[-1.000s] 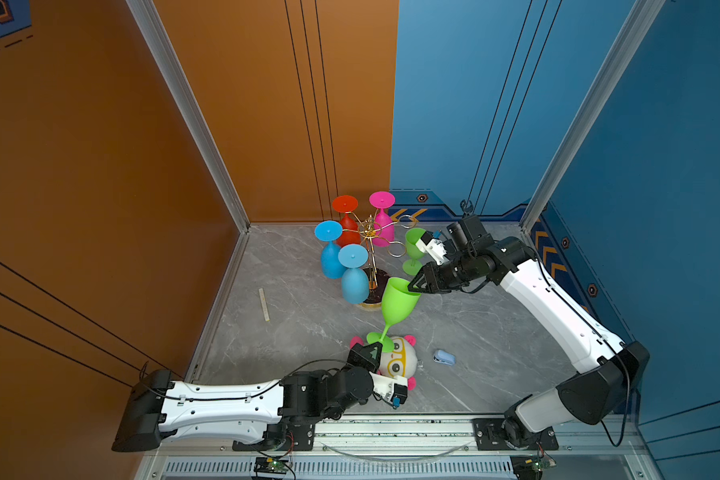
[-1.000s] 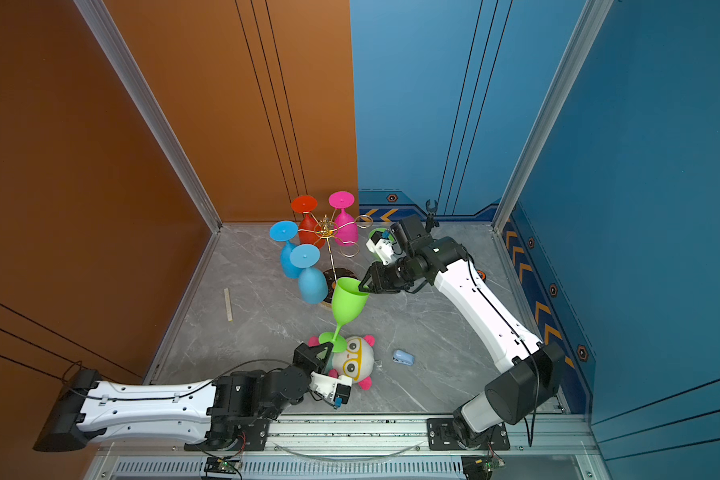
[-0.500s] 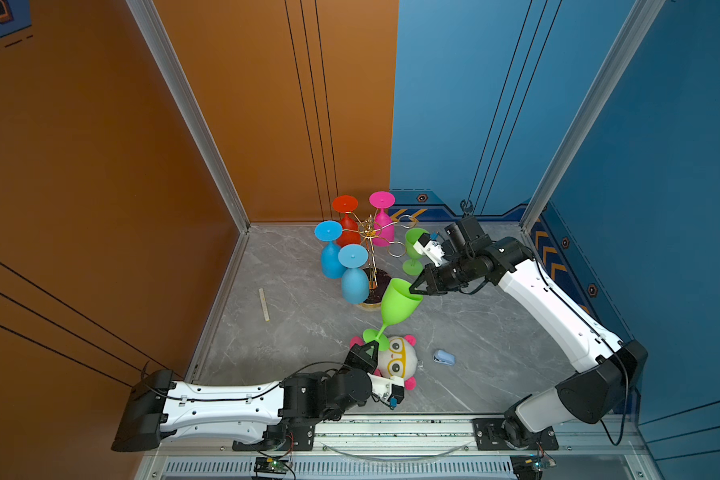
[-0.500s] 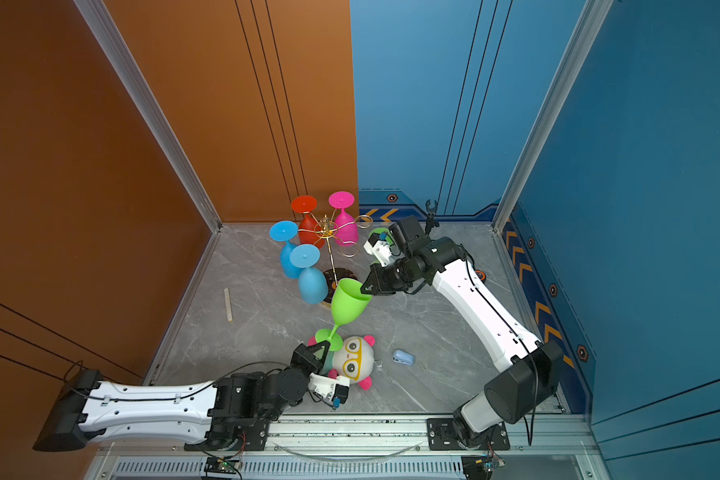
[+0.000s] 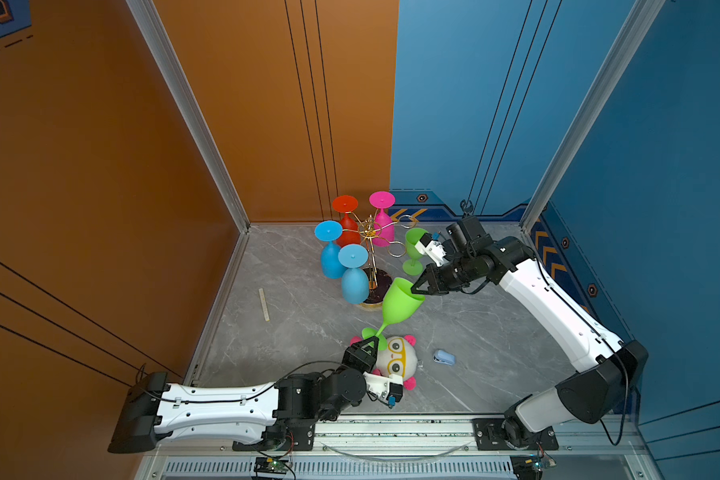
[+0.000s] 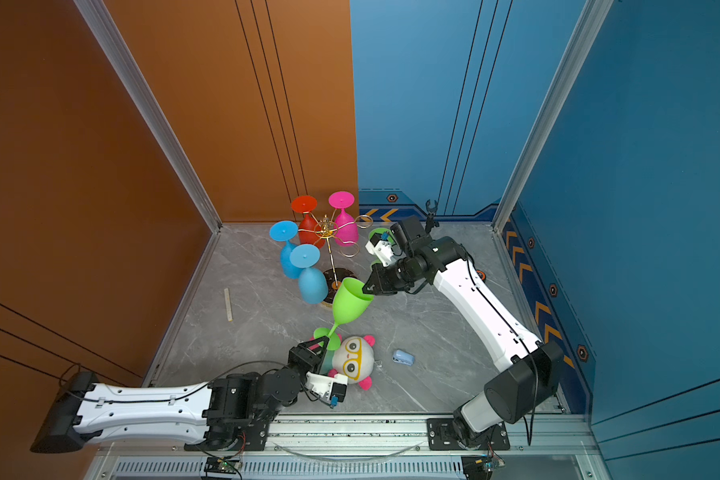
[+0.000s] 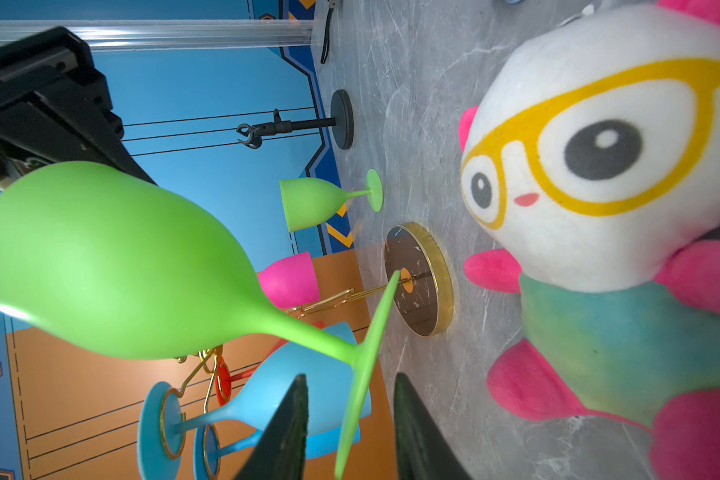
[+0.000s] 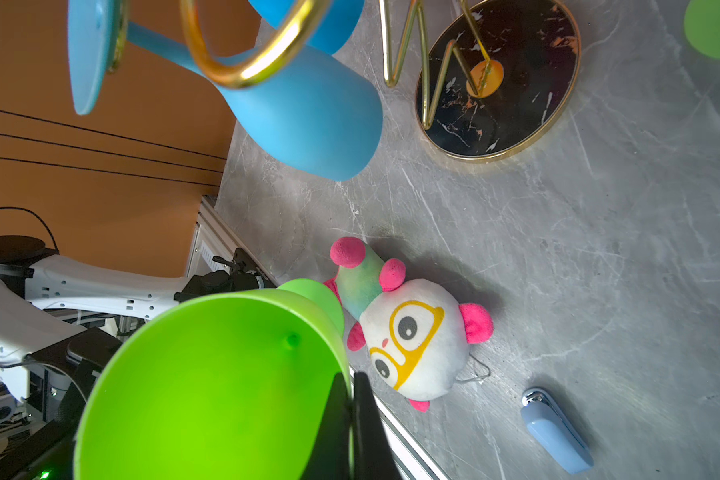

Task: Take the wine glass off the wine glass rack
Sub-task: 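Lower the green glass upright beside the other green glass with the right gripper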

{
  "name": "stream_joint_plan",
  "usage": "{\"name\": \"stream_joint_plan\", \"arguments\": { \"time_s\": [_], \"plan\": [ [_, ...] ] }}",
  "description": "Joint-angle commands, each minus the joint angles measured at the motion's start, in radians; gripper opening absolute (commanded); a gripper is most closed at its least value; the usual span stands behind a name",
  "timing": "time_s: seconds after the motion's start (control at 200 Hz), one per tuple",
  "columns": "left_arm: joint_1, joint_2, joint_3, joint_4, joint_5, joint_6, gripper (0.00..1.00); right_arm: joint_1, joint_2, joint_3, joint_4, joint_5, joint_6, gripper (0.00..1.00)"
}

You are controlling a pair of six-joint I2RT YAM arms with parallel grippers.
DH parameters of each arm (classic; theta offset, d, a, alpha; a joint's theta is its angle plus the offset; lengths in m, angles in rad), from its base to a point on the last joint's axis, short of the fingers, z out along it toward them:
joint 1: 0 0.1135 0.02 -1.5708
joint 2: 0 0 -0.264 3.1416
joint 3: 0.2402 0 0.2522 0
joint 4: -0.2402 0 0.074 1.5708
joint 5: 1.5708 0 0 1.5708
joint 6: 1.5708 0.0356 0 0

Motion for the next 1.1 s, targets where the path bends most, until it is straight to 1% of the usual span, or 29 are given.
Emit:
{"name": "stream_joint_plan", "arguments": {
  "time_s": [0.0,0.08,0.205,0.22,0.32,0.375,0.39,0.4,0.415,0.44,0.451,0.471,0.571,0.726,0.771,0.861,0.951,1.096],
  "plan": [
    [0.004,-0.026,-0.013,0.001,0.028,-0.056,0.43,-0.018,-0.021,0.019,-0.025,0.029,-0.015,0.00],
    [0.006,-0.041,-0.008,0.003,0.034,-0.106,0.49,-0.036,-0.036,0.016,-0.026,0.062,-0.018,0.00],
    [0.006,-0.072,0.001,0.005,0.031,-0.223,0.58,-0.082,-0.066,0.004,-0.036,0.153,-0.029,0.00],
    [0.007,-0.076,0.003,0.005,0.030,-0.267,0.59,-0.088,-0.069,0.003,-0.038,0.165,-0.031,0.00],
    [0.009,-0.100,0.016,-0.012,0.020,-0.380,0.67,-0.129,-0.084,0.005,-0.054,0.251,-0.042,0.00],
    [0.010,-0.112,0.029,-0.035,0.013,-0.439,0.73,-0.145,-0.087,0.008,-0.062,0.317,-0.049,0.00],
    [0.011,-0.115,0.033,-0.042,0.012,-0.457,0.76,-0.150,-0.087,0.008,-0.067,0.337,-0.054,0.00],
    [0.011,-0.117,0.036,-0.047,0.011,-0.468,0.81,-0.152,-0.086,0.009,-0.068,0.350,-0.055,0.00],
    [0.012,-0.121,0.041,-0.051,0.005,-0.487,0.84,-0.156,-0.085,0.011,-0.071,0.367,-0.058,0.00],
    [0.014,-0.123,0.047,-0.051,-0.010,-0.521,0.85,-0.162,-0.083,0.011,-0.075,0.399,-0.062,0.00],
    [0.014,-0.124,0.051,-0.051,-0.018,-0.534,0.89,-0.165,-0.081,0.011,-0.075,0.412,-0.063,0.00],
    [0.018,-0.127,0.058,-0.055,-0.033,-0.565,0.91,-0.169,-0.080,0.011,-0.077,0.439,-0.064,0.00],
    [0.040,-0.145,0.104,-0.135,-0.050,-0.708,0.93,-0.176,-0.060,0.012,-0.077,0.564,-0.077,0.00],
    [0.090,-0.187,0.137,-0.210,-0.080,-0.911,0.94,-0.197,0.001,0.035,-0.064,0.654,-0.091,0.00],
    [0.112,-0.197,0.153,-0.280,-0.085,-0.973,0.94,-0.202,0.020,0.043,-0.053,0.674,-0.092,0.00],
    [0.169,-0.212,0.180,-0.366,-0.054,-1.082,0.95,-0.211,0.061,0.066,-0.030,0.696,-0.095,0.00],
    [0.227,-0.223,0.191,-0.425,-0.021,-1.158,0.95,-0.216,0.113,0.098,-0.011,0.733,-0.098,0.00],
    [0.288,-0.258,0.191,-0.459,0.031,-1.212,0.96,-0.218,0.199,0.161,0.020,0.786,-0.104,0.00]
  ]
}}
